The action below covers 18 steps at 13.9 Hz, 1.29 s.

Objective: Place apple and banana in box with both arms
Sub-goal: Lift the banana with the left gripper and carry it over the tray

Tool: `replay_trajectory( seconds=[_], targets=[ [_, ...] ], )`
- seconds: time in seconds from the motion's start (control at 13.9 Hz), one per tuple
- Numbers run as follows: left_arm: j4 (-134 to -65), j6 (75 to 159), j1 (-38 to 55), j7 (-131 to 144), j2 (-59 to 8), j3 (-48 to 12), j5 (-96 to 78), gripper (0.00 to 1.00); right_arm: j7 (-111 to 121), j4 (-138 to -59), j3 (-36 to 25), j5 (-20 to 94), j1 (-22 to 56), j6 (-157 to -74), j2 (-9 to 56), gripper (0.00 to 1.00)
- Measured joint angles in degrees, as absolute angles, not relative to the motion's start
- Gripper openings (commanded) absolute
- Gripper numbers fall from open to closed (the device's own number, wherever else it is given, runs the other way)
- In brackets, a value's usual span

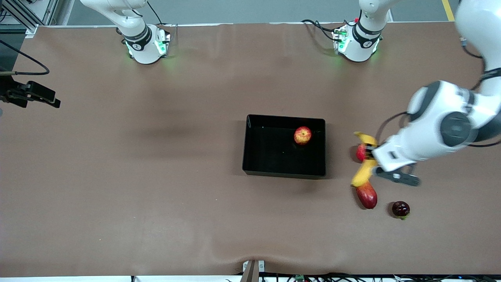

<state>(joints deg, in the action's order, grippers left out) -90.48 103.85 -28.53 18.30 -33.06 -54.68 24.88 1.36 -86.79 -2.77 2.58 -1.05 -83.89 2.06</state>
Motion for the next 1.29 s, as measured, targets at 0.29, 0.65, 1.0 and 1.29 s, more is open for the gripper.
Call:
replay_trajectory(
  seconds=[0.29, 0.65, 1.0, 1.29],
  targets=[
    [-90.1, 104.0, -19.2, 40.6, -34.6, -54.6, 24.9, 0.0, 1.4, -86.8, -2.7, 2.7, -1.0, -83.8, 2.1, 1.0],
    [-90.0, 107.3, -10.1, 61.4, -38.1, -53.9, 24.9, 0.0, 1.4, -86.7, -2.4, 2.8, -0.8, -83.0, 2.1, 1.0],
    [-89.8, 112.4, 4.3, 69.8, -40.9, -43.1, 24.9, 0.0, 1.4, -86.7, -2.3, 2.8, -0.7, -82.8, 2.1, 1.0],
    [-89.8, 116.7, 8.8, 69.7, -43.9, -39.6, 25.2, 0.0, 1.4, -86.7, -2.3, 2.9, -0.7, -82.8, 2.1, 1.0]
  ],
)
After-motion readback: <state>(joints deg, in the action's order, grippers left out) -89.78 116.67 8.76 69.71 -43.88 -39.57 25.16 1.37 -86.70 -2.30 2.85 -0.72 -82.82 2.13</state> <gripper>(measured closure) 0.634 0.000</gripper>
